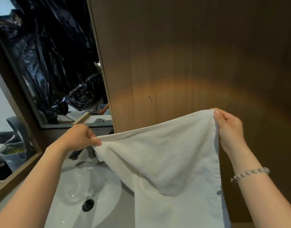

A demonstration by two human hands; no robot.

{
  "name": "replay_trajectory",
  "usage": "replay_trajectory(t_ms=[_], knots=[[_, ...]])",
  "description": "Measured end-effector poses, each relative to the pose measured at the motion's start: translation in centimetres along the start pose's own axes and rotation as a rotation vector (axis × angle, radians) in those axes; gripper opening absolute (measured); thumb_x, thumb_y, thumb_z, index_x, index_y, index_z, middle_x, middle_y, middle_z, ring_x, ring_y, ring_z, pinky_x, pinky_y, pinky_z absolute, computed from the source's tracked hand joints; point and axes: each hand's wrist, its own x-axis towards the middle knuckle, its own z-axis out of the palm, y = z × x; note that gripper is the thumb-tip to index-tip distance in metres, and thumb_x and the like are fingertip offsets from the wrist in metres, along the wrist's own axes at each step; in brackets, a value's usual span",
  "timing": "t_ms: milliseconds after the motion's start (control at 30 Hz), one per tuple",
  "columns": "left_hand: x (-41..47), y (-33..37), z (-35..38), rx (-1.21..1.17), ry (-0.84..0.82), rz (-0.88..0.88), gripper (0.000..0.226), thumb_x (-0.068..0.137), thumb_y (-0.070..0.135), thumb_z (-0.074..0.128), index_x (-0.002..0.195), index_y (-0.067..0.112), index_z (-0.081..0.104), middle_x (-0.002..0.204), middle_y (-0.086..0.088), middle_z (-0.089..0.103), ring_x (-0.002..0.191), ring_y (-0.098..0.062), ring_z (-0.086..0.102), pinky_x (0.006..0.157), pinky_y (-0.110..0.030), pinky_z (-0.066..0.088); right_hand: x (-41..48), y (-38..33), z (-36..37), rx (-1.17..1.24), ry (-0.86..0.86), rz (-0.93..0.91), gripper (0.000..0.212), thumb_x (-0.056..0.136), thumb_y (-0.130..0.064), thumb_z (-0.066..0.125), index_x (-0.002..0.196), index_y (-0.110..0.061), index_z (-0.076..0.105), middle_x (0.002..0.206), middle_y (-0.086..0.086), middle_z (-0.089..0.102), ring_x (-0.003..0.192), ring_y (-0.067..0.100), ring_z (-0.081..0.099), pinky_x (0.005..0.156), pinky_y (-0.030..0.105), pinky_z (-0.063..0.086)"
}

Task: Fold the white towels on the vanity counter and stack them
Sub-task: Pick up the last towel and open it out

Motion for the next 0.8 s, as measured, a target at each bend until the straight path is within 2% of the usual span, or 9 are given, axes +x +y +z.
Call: replay_trajectory(t_ms=[67,233,367,400,467,500,533,633,800], knots=[[-0.4,-0.1,-0.2,-0.145,0.060,0.040,0.017,0.078,0.028,0.074,0.063,0.021,0.070,0.075,0.016,0.067,0.072,-0.006,0.061,0.061,-0.020,0.045,0.2,0.0,0.2,-0.005,0.006,-0.011,0.018,0.095,-0.020,0.051,0.086,-0.029,0.064,0.091,-0.012,0.064,0.089,0.003,0.058,0.077,0.022,0.045],[-0.7,0.4,-2.0,-0.416,0.216,0.098,0.011,0.083,0.025,0.068,0.072,0.025,0.071,0.074,0.014,0.068,0.078,-0.009,0.061,0.066,-0.020,0.044,1.1,-0.5,0.9,-0.097,0.108,-0.032,0.022,0.095,-0.016,0.051,0.080,-0.026,0.062,0.078,-0.015,0.058,0.077,0.002,0.053,0.069,0.018,0.042],[-0.6,3.2,-3.5,-0.712,0.674,0.118,0.014,0.094,0.023,0.053,0.098,0.020,0.066,0.090,0.004,0.064,0.086,-0.013,0.059,0.073,-0.023,0.043,2.3,-1.4,2.5,-0.114,0.199,-0.088,0.028,0.094,-0.014,0.050,0.072,-0.024,0.064,0.074,-0.008,0.061,0.072,0.003,0.055,0.068,0.020,0.048],[-0.4,4.3,-3.7,-0.678,0.637,0.137,0.014,0.095,0.022,0.049,0.097,0.020,0.063,0.090,0.003,0.063,0.086,-0.015,0.058,0.072,-0.026,0.043,2.7,-1.4,3.0,-0.164,0.199,-0.087,0.026,0.094,-0.016,0.050,0.074,-0.021,0.067,0.076,-0.005,0.064,0.074,0.008,0.058,0.073,0.025,0.051],[-0.2,6.0,-3.4,-0.491,0.223,0.198,0.017,0.098,0.020,0.043,0.092,0.019,0.060,0.090,0.003,0.062,0.086,-0.015,0.057,0.068,-0.024,0.042,3.1,-1.1,3.6,-0.280,0.156,-0.060,0.024,0.093,-0.018,0.051,0.080,-0.014,0.070,0.080,-0.003,0.064,0.079,0.013,0.058,0.079,0.031,0.052],[0.0,6.2,-3.3,-0.442,0.094,0.216,0.019,0.099,0.019,0.042,0.092,0.018,0.059,0.091,0.002,0.061,0.085,-0.014,0.056,0.068,-0.023,0.042,3.2,-0.9,3.5,-0.300,0.164,-0.045,0.024,0.093,-0.016,0.051,0.076,-0.016,0.069,0.077,-0.004,0.061,0.075,0.013,0.056,0.076,0.029,0.052],[0.2,6.3,-3.6,-0.443,0.112,0.214,0.019,0.099,0.019,0.041,0.094,0.018,0.059,0.092,0.001,0.061,0.084,-0.013,0.056,0.066,-0.021,0.040,3.3,-1.0,3.2,-0.297,0.189,-0.038,0.026,0.093,-0.014,0.051,0.072,-0.018,0.066,0.073,-0.005,0.058,0.072,0.012,0.054,0.072,0.027,0.050],[0.8,6.0,-5.7,-0.591,0.536,0.140,0.019,0.098,0.020,0.040,0.105,0.015,0.057,0.096,0.000,0.057,0.081,-0.010,0.051,0.061,-0.017,0.034,3.5,-2.3,1.8,-0.273,0.251,-0.090,0.023,0.094,-0.012,0.048,0.080,-0.013,0.067,0.079,0.001,0.061,0.076,0.014,0.055,0.073,0.027,0.044],[1.2,6.3,-5.8,-0.453,0.597,0.224,0.012,0.094,0.022,0.048,0.093,0.025,0.059,0.083,0.014,0.055,0.075,-0.001,0.049,0.062,-0.017,0.036,3.2,-3.7,0.9,-0.336,0.304,-0.144,0.024,0.095,-0.016,0.051,0.112,-0.007,0.065,0.116,0.007,0.064,0.109,0.021,0.058,0.091,0.030,0.046]])
